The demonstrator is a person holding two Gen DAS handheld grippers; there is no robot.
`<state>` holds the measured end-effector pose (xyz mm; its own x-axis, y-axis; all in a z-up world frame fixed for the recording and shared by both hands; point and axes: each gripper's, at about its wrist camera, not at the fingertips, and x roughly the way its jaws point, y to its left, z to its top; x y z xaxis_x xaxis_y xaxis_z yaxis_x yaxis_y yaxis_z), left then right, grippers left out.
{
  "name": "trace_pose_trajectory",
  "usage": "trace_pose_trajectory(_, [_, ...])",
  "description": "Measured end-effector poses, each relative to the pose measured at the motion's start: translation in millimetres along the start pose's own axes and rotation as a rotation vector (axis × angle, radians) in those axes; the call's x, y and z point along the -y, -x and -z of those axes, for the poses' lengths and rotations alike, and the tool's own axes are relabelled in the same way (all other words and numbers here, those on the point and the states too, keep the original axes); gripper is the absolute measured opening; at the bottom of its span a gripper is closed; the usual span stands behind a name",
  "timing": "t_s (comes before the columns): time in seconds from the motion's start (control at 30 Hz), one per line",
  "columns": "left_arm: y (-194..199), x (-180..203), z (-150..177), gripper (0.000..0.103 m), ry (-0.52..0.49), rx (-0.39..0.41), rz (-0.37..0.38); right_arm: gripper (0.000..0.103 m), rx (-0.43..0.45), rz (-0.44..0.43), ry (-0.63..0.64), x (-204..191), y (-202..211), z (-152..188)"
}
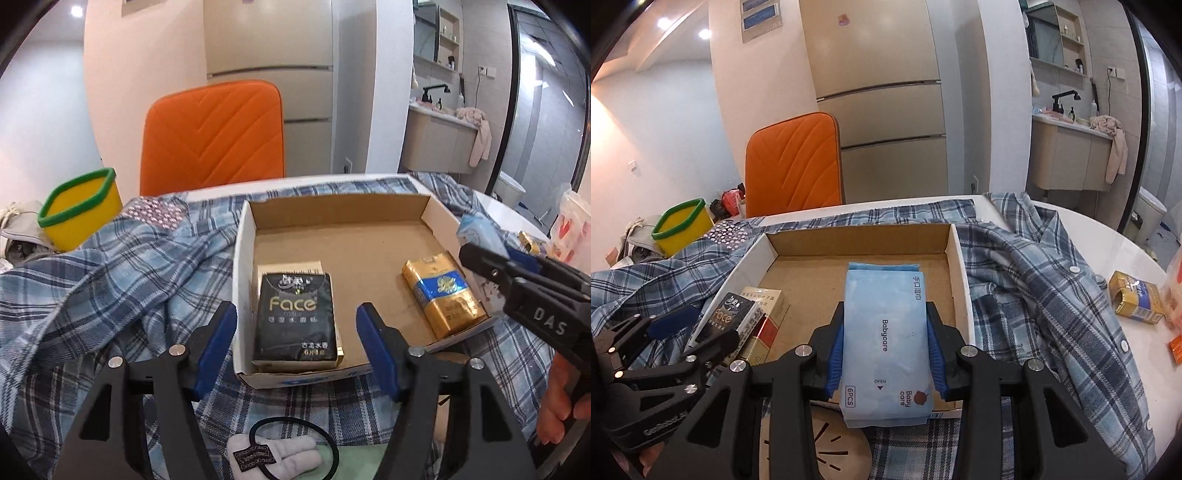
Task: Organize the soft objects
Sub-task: 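Lower both packs into the cardboard box and open both grippers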
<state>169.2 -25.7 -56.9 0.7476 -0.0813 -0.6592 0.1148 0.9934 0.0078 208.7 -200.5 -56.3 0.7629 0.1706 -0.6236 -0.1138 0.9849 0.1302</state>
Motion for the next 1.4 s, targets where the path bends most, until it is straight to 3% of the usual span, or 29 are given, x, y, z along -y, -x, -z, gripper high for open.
trace_pose_trajectory(0.23, [19,-1,-1,0.083,-0.002,0.099,-0.005,0.040,0.021,-0.001,-0.010,4,-2,-5])
trace_pose_trajectory(0.3, [25,0,-1,0.096,-0.004,0.132,0.000,0.040,0.007,-0.003,-0.001,5,-7,-5])
trace_pose_trajectory(0.57, [28,0,-3,0.098,-0.004,0.147,-0.008,0.040,-0.077,-0.010,-0.018,9,-30,-2])
trace_pose_trajectory(0.63, [28,0,-2,0.097,-0.001,0.147,-0.008,0.043,-0.090,-0.008,-0.017,9,-32,-1])
trace_pose_trajectory(0.7, [29,0,-2,0.098,-0.001,0.153,-0.004,0.061,-0.088,0.006,-0.019,10,-32,0])
trace_pose_trajectory(0.83, [31,2,-2,0.097,-0.001,0.157,-0.007,0.071,-0.046,0.025,-0.029,11,-23,-2])
trace_pose_trajectory(0.97, [41,0,-3,0.097,0.011,0.194,-0.003,0.072,0.009,0.022,-0.008,7,-7,-6])
trace_pose_trajectory(1.13, [88,-2,-2,0.097,0.038,0.353,0.046,0.073,0.142,0.049,0.070,-8,35,-13])
trace_pose_trajectory(1.23, [117,7,4,0.097,-0.010,0.469,-0.010,0.085,0.230,0.058,0.108,-19,63,-17])
trace_pose_trajectory(1.4, [151,8,13,0.103,-0.030,0.583,-0.043,0.087,0.328,0.035,0.108,-28,106,-24])
